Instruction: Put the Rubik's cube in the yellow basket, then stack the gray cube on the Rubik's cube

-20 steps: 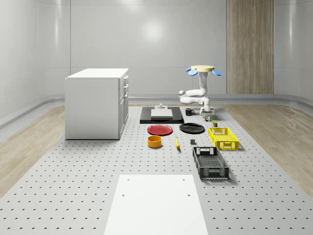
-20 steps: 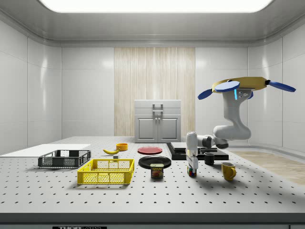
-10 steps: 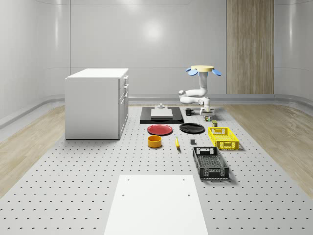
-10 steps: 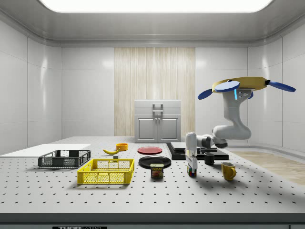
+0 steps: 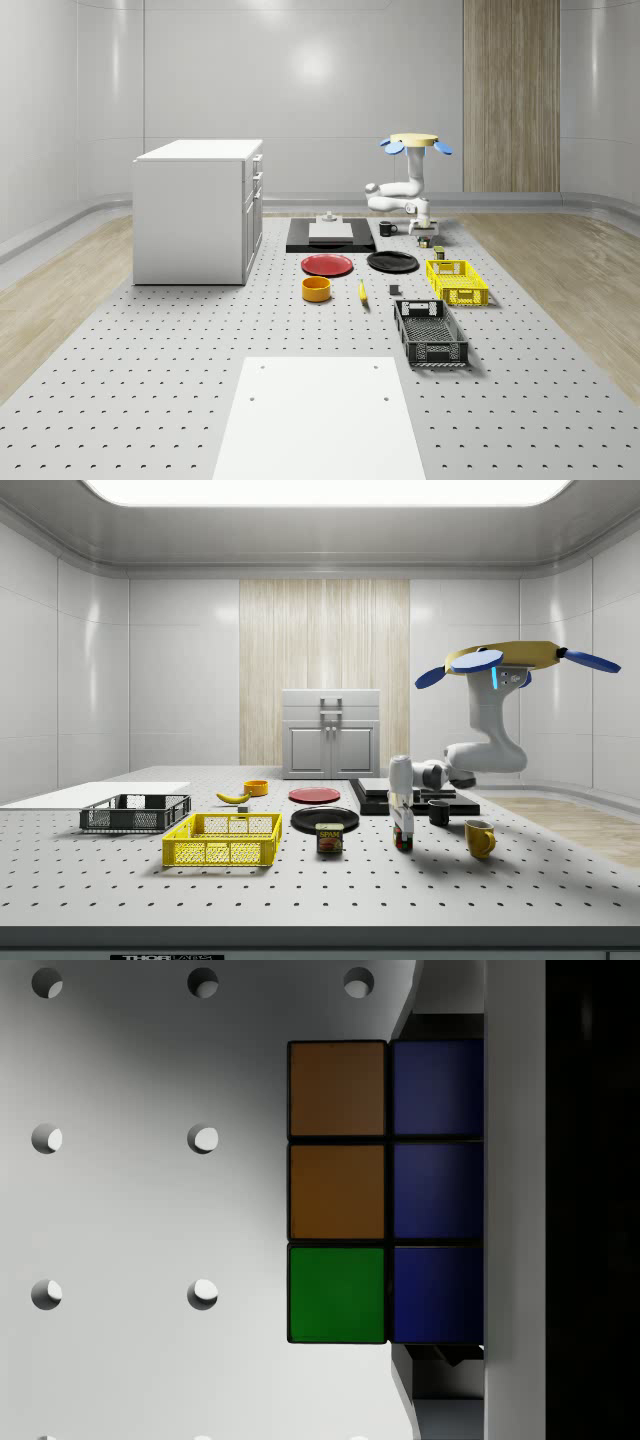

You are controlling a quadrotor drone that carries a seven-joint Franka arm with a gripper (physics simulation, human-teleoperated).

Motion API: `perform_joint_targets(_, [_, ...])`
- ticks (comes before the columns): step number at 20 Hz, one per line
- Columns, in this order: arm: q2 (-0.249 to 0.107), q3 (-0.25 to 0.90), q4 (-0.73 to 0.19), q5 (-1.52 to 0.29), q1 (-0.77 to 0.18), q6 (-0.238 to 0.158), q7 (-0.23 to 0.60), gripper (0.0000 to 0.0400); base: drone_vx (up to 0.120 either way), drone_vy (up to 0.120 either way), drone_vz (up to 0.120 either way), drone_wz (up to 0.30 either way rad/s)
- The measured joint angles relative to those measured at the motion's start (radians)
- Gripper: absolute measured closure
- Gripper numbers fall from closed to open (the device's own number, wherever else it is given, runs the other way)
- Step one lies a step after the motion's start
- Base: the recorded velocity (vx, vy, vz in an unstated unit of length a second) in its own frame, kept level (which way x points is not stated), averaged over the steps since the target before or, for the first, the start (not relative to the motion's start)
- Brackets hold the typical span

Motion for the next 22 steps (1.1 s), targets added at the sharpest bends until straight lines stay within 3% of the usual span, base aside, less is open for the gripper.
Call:
perform_joint_targets(7, [-0.013, 0.064, -0.009, 0.066, -0.008, -0.009, 0.012, 0.0075, 0.0, 0.0, 0.12, 0.0])
perform_joint_targets(13, [-0.029, 0.083, -0.01, 0.088, -0.013, 0.002, 0.017, 0.0075, 0.12, 0.0, 0.12, 0.0])
perform_joint_targets(22, [-0.054, 0.091, -0.01, 0.103, -0.019, 0.023, 0.023, 0.0075, 0.12, 0.076, 0.004, 0.0])
